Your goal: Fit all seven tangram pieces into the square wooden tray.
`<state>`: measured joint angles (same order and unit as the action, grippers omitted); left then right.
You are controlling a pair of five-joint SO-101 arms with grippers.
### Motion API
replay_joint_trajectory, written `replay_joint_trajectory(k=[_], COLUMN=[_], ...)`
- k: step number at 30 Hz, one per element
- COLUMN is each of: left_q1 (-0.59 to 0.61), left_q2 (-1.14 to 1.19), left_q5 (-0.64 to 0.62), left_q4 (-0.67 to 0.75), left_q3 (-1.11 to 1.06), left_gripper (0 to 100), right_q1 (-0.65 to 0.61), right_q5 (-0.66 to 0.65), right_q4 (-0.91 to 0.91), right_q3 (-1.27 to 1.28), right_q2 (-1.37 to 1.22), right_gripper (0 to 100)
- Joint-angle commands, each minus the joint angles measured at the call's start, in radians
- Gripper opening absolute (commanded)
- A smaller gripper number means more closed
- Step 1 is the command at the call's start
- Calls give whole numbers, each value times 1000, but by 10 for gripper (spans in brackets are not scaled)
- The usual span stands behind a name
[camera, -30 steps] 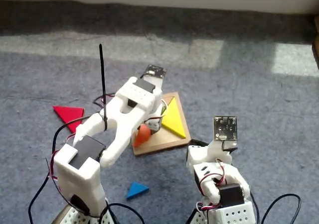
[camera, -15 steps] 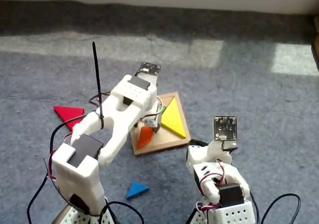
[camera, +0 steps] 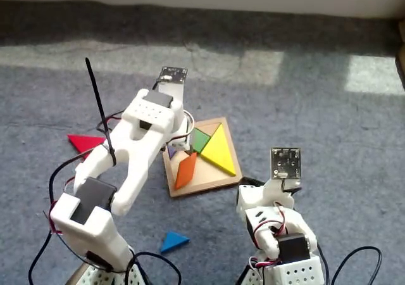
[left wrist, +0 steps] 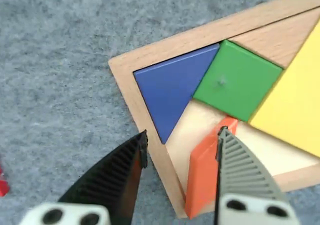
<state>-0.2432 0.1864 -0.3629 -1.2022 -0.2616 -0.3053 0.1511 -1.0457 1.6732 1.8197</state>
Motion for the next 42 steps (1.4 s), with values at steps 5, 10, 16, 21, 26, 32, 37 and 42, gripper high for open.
replay_joint_trajectory(k=[5, 10, 16, 21, 26, 32, 37, 42], left_q1=[-94, -165, -56, 28, 47, 41, 47, 41], left_q2=[-51, -41, -1, 30, 27, 25, -45, -147], left_q5=[-5, 21, 38, 78, 84, 80, 80, 86], left_q4=[-40, -52, -52, -52, -60, -63, -118, -130], left_q3=[33, 42, 19, 24, 38, 62, 51, -15], left_gripper=[234, 234, 234, 234, 234, 234, 234, 182], right_q1=[15, 15, 41, 50, 50, 50, 50, 50], right_q5=[-11, -11, -11, -11, -11, -11, -11, -11], right_q4=[1, 1, 1, 1, 1, 1, 1, 1], right_q3=[140, 140, 140, 140, 140, 140, 140, 140], right_q2=[5, 5, 8, 10, 10, 12, 12, 12], right_gripper=[5, 5, 5, 5, 5, 5, 5, 5])
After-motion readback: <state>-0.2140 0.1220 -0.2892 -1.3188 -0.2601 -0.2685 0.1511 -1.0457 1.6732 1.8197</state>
